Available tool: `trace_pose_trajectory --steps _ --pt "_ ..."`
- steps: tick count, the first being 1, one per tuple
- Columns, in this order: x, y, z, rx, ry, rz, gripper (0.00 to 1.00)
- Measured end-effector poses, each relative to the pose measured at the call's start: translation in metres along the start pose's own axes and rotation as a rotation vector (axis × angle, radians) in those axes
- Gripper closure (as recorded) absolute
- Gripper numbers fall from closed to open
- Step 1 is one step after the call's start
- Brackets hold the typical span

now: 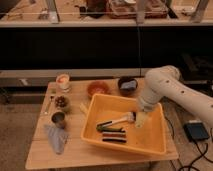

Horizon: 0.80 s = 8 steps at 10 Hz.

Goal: Wipe tray with eraser

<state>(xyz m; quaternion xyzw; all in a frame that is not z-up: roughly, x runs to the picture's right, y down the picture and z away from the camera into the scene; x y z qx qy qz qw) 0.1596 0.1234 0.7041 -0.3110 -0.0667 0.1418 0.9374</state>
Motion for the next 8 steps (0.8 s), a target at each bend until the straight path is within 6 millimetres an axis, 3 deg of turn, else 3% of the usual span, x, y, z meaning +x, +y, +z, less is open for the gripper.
trace_pose_trajectory --steps 4,8 --pt "-0.023 0.009 0.003 0.312 -0.120 -0.085 0.20" --pt "-0.029 0.011 0.006 0.317 -0.144 -0.129 0.20"
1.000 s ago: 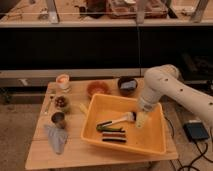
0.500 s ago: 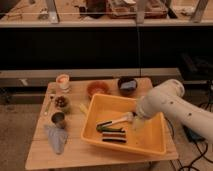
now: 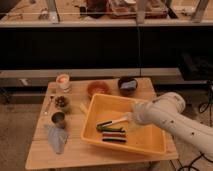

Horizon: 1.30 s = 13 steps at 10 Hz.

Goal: Wipe tray with eraser

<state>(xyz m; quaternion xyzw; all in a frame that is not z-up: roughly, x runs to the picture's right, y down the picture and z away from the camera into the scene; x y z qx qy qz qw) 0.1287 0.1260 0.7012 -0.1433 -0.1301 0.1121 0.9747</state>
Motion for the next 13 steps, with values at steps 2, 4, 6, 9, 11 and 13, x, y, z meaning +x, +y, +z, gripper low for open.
trace_pose_trajectory --steps 2,4,6,9,11,13 --pt "-0.009 0.009 0.010 -0.085 -0.014 -0.032 0.20" --pt "-0.025 0.029 0.027 -0.187 -0.034 -0.053 0.20" --pt "-0.023 0.053 0.040 -0.285 -0.033 -0.065 0.20" --pt "-0.025 0.068 0.046 -0.349 -0.018 -0.083 0.20" --pt "-0.023 0.078 0.059 -0.367 -0.002 -0.092 0.20" --pt "-0.022 0.086 0.077 -0.379 0.000 -0.100 0.20"
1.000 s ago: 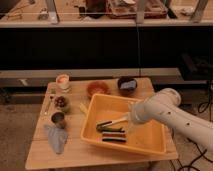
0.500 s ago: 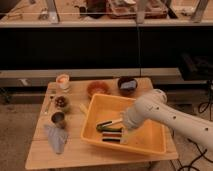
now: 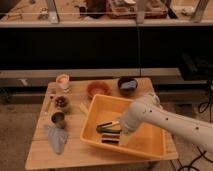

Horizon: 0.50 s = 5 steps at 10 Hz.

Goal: Wipe tray with eraser

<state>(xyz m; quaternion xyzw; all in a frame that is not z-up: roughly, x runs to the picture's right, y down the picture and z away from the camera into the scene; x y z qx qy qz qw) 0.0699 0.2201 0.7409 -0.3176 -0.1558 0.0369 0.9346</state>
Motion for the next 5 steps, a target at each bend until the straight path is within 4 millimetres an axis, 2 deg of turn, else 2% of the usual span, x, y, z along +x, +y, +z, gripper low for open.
trace_pose_trajectory --steps 5 --pt "-0.006 0.003 0.026 -0.015 0.018 -0.008 0.20"
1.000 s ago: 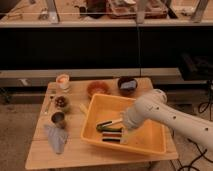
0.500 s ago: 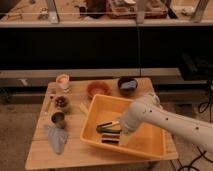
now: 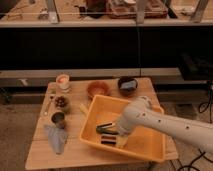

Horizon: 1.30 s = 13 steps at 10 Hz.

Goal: Wipe tray with eraser

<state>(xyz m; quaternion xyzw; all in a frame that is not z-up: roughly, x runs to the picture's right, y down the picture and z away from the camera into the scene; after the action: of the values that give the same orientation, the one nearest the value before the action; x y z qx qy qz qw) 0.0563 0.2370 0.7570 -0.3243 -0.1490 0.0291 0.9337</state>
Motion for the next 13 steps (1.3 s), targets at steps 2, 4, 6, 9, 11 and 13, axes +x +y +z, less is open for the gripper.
trace_pose_trajectory --steps 2,4,6,9,11,13 --pt "-0.002 0.002 0.011 -0.002 0.014 0.002 0.20" --pt "-0.002 0.003 0.021 -0.006 0.021 0.010 0.21" --pt "-0.002 0.003 0.029 -0.012 0.019 0.022 0.39" --pt "-0.006 0.001 0.032 -0.015 0.019 0.028 0.68" --pt "-0.006 0.000 0.031 -0.011 0.019 0.036 0.85" --pt "-0.001 -0.004 0.014 0.014 0.003 0.053 0.89"
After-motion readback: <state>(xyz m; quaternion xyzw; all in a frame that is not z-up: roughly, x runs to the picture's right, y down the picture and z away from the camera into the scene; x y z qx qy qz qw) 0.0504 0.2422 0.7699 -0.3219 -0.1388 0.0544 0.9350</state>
